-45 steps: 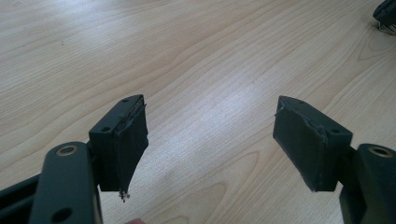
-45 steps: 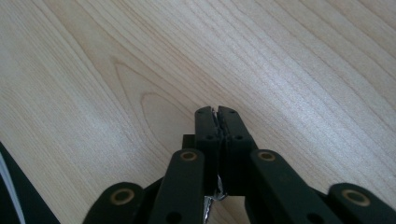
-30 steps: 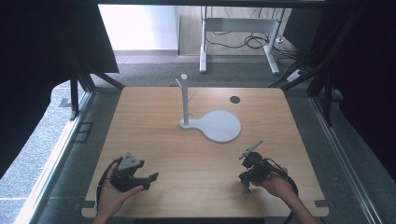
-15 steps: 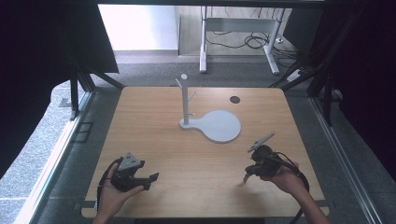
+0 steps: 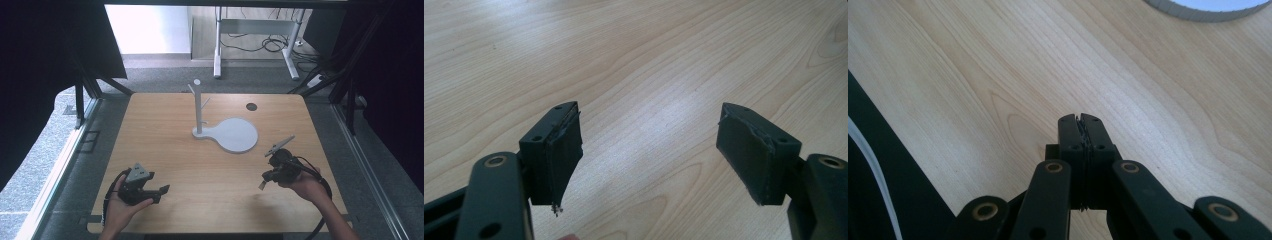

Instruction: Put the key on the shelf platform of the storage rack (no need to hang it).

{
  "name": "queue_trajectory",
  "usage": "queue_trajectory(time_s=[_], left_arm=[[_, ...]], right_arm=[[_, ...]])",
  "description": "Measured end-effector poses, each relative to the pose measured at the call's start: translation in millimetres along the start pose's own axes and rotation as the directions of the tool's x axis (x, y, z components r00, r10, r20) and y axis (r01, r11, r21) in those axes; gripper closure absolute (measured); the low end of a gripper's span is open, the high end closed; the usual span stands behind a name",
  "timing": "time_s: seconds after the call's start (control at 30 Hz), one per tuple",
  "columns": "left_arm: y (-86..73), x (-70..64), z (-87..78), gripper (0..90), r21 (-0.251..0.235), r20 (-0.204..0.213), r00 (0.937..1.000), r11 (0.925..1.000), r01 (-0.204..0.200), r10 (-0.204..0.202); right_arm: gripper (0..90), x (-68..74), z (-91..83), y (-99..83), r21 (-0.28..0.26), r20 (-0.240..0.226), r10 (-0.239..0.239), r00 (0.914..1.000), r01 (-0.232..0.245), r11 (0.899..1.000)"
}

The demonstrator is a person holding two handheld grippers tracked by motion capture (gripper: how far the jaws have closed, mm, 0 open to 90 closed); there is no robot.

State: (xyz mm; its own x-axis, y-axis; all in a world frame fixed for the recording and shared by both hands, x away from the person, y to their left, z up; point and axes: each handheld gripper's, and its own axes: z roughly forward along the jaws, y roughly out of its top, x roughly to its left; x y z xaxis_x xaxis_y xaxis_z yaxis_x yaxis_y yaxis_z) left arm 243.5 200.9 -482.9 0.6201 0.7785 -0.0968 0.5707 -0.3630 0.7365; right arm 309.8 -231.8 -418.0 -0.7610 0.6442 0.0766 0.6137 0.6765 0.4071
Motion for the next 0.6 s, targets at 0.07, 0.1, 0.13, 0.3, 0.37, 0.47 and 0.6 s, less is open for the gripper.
queue_trajectory(time_s=[0.07, 0.1, 0.13, 0.3, 0.37, 0.47, 0.6], left_arm=[[-0.1, 0.1, -0.1, 26.4, -0.001, 0.000, 1.0000, 1.0000, 0.000, 0.000], [0.0, 0.1, -0.2, 26.4, -0.001, -0.001, 1.0000, 1.0000, 0.000, 0.000], [0.0, 0.0, -0.3, 26.4, -0.001, -0.001, 1.0000, 1.0000, 0.000, 0.000], [0.0, 0.0, 0.2, 26.4, 0.000, 0.000, 1.0000, 1.0000, -0.001, 0.001], [0.0, 0.1, 0.0, 26.4, -0.001, 0.000, 1.0000, 1.0000, -0.001, 0.001], [0.0, 0.1, -0.4, 26.4, -0.001, -0.001, 1.0000, 1.0000, -0.001, 0.001], [0.1, -0.3, -0.8, 26.5, -0.006, -0.001, 1.0000, 1.0000, 0.001, -0.001]], right_arm=[[89.0, -0.7, -2.1, 1.9, -0.006, 0.002, -0.003, 1.0000, 0.003, 1.000], [89.0, -0.9, -3.2, 2.8, -0.008, 0.005, -0.001, 1.0000, 0.001, 1.000], [89.0, -1.2, -4.5, 3.8, -0.011, 0.006, 0.000, 1.0000, 0.000, 1.000], [89.0, -2.3, -8.5, 8.8, -0.019, 0.008, -0.003, 1.0000, 0.003, 1.000], [89.0, -2.5, -9.1, 10.8, -0.018, 0.010, -0.003, 0.9999, 0.003, 1.000], [89.0, -2.7, -9.4, 14.6, -0.019, 0.010, -0.006, 0.9999, 0.006, 1.000], [89.0, -3.1, -10.0, 20.7, -0.024, 0.008, -0.013, 0.9999, 0.013, 1.000]])
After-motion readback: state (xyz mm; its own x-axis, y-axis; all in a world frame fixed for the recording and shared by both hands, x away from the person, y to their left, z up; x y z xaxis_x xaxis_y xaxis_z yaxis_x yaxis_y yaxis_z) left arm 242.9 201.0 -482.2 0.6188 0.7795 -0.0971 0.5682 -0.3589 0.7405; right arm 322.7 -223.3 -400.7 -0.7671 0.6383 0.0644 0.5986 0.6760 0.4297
